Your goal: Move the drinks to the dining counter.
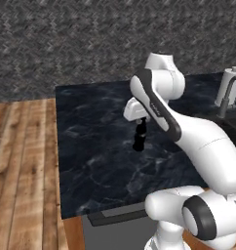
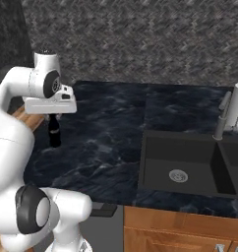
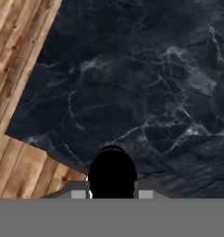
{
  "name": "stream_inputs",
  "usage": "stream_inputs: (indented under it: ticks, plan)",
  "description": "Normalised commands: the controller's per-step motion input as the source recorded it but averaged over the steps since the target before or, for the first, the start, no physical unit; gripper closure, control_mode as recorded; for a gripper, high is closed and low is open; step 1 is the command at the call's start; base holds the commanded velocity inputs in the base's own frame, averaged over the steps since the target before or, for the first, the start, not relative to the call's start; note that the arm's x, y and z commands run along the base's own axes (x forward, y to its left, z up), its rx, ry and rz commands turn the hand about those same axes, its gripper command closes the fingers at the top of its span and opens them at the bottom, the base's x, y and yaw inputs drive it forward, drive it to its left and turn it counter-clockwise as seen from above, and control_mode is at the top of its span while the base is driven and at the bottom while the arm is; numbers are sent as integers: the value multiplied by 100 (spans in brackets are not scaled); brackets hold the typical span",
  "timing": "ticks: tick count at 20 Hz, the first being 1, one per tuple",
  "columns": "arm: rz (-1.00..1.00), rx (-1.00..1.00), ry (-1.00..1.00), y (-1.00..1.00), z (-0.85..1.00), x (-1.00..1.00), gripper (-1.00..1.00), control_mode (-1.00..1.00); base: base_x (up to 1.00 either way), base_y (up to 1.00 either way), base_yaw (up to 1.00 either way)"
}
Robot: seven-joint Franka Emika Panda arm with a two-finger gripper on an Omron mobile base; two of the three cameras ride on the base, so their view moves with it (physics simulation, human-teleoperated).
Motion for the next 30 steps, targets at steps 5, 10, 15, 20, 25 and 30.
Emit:
stream_inputs:
  ticks: [5, 10, 15, 20, 25, 30]
  plan:
    - [4, -8, -6, 0, -44, 48, 100, -100, 0, 0, 0]
    - [2, -6, -10, 0, -38, 40, 100, -100, 0, 0, 0]
    - [0, 0, -5, 0, -33, 40, 100, -100, 0, 0, 0]
    - [0, 0, 0, 0, -32, 40, 100, -100, 0, 0, 0]
    - [0, 0, 0, 0, -24, 38, 100, -100, 0, 0, 0]
    - [0, 0, 0, 0, -18, 24, 100, -100, 0, 0, 0]
